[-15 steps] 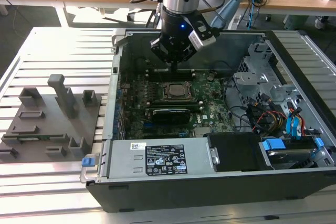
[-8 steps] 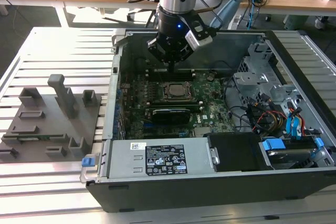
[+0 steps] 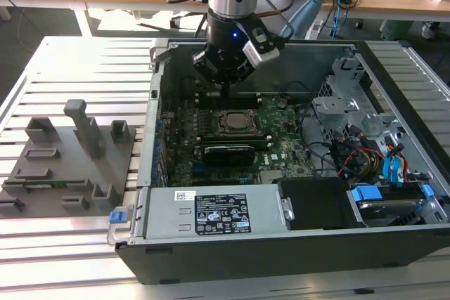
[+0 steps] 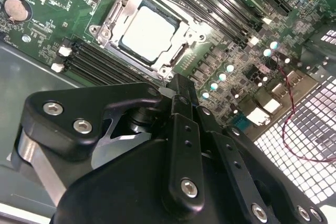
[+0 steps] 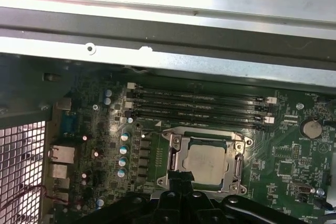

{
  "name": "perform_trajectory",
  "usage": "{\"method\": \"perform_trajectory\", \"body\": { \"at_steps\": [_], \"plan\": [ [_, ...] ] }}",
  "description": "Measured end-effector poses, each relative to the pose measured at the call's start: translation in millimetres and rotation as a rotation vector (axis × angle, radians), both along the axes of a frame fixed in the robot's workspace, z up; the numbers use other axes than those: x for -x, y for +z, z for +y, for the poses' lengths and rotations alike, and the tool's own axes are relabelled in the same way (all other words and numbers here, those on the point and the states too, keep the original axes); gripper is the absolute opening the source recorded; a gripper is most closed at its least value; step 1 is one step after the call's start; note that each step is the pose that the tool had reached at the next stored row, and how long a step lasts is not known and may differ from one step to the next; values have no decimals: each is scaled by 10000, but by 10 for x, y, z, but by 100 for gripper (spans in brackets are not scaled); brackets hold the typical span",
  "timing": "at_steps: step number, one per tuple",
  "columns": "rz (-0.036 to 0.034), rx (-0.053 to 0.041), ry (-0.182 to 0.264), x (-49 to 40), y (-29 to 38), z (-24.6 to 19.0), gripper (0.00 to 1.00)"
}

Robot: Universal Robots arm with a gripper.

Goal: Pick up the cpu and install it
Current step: 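Install the first cpu locking lever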

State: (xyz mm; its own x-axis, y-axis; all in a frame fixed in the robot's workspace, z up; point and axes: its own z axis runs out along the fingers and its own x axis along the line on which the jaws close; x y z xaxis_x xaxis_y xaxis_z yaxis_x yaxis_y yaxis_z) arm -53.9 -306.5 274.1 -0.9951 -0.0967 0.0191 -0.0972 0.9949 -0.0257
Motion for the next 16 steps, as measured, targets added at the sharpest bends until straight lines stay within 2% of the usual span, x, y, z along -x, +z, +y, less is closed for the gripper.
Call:
{"method": "perform_trajectory", "body": {
  "at_steps": [16],
  "plan": [
    [0, 0, 0, 147, 0, 0, 11]
  ]
}}
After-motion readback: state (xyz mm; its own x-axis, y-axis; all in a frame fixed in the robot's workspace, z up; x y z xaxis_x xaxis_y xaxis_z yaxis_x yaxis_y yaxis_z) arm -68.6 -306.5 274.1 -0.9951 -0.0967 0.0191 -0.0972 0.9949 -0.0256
